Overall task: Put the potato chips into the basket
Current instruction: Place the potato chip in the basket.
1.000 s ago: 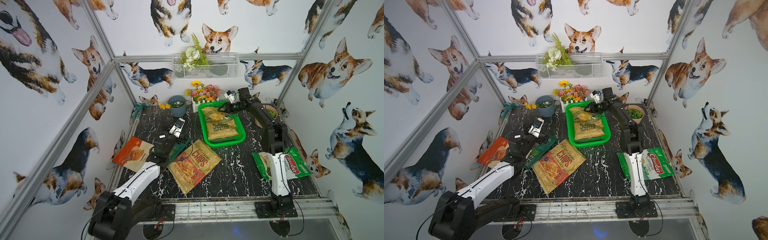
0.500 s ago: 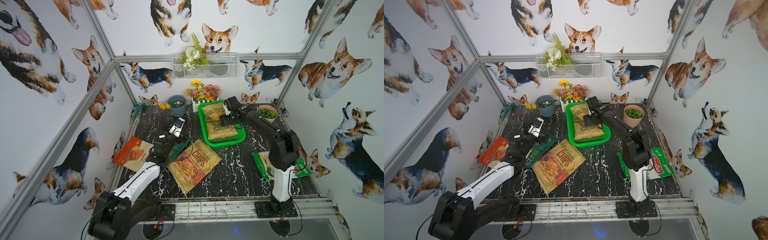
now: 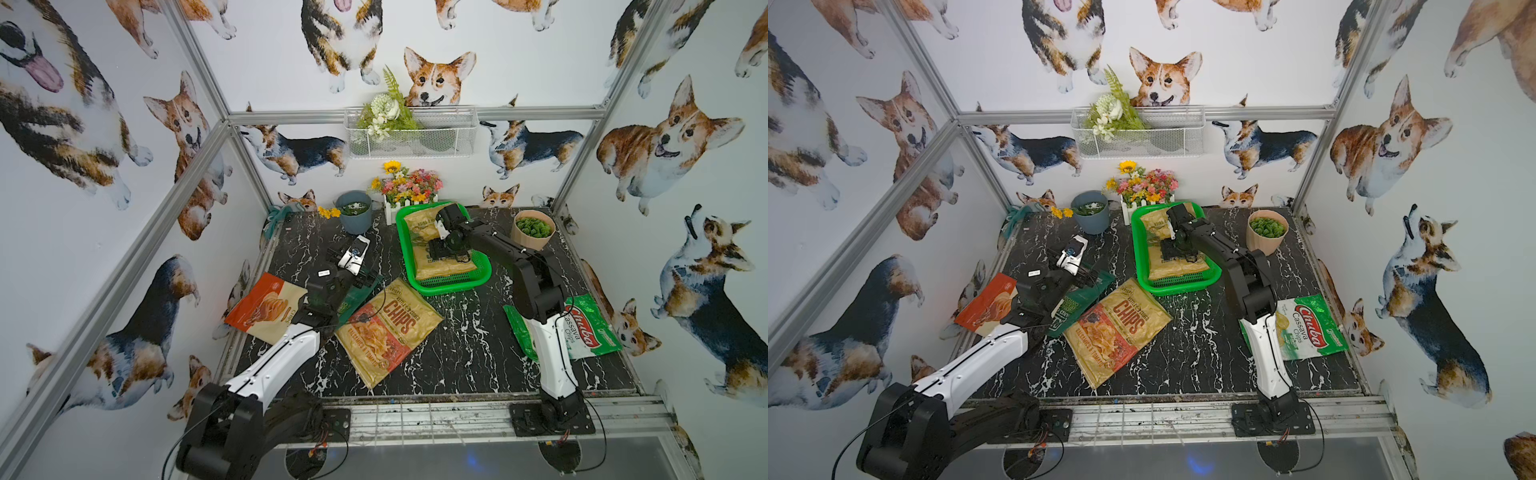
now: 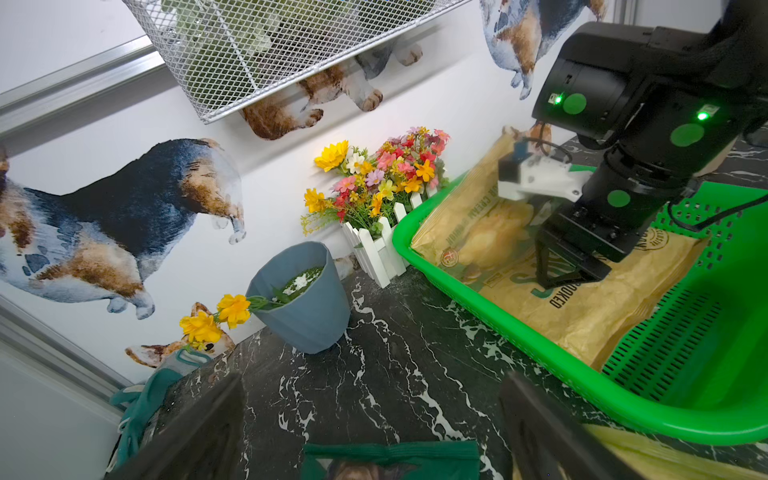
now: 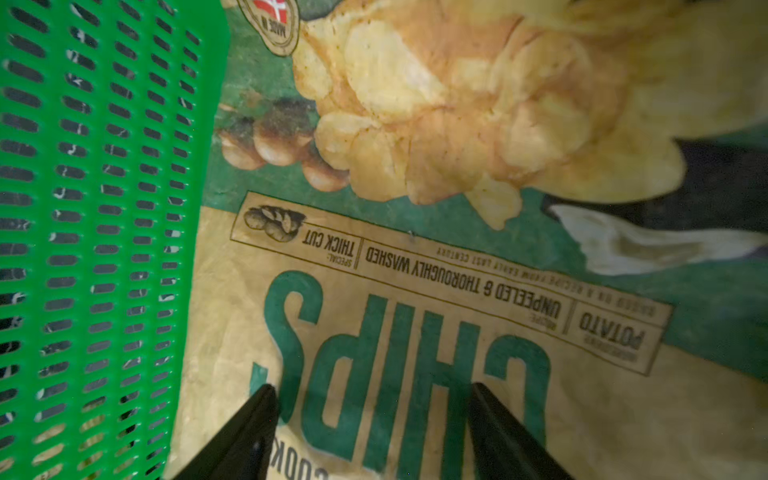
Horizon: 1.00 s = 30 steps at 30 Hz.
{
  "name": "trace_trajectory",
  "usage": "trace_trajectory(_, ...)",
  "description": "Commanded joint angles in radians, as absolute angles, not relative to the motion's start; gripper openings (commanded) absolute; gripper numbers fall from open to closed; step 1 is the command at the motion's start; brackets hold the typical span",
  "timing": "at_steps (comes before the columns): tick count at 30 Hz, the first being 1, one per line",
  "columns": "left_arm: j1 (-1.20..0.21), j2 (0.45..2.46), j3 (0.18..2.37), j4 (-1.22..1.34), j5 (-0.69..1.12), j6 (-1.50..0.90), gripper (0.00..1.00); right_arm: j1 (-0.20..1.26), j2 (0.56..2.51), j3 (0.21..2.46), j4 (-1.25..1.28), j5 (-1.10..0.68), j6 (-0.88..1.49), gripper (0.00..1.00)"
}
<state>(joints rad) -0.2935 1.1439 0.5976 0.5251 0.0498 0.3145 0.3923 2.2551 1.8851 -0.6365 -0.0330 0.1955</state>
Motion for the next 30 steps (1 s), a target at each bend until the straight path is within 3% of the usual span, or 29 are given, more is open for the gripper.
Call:
trace_trajectory(1, -0.294, 1.135, 0.602, 0.55, 0.052, 0.315, 0.99, 0.396, 2.192, 1.788, -0.674, -0.088, 0.19, 0.64)
trace_trajectory(4, -0.294, 1.132, 0.606, 0.55, 0.057, 0.313, 0.99, 0.396, 2.099, 1.653, -0.628, -0.128, 0.196, 0.55)
trace_trajectory(12, -0.296, 1.133, 0.606, 0.55, 0.065, 0.307, 0.99, 0.391, 2.027, 1.551, -0.618, -0.161, 0.186, 0.62)
trace_trajectory(23, -0.296, 1.143, 0.603, 0.554, 0.062, 0.305, 0.99, 0.382, 2.134, 1.822, -0.642, -0.167, 0.207, 0.68)
trace_trajectory(27, -0.297, 1.149, 0.606, 0.552, 0.07, 0.301, 0.99, 0.362, 2.233, 1.955, -0.661, -0.098, 0.226, 0.72)
trace_trajectory(30, -0.297, 1.152, 0.606, 0.554, 0.071, 0.301, 0.99, 0.348, 2.338, 2.041, -0.659, -0.147, 0.233, 0.73)
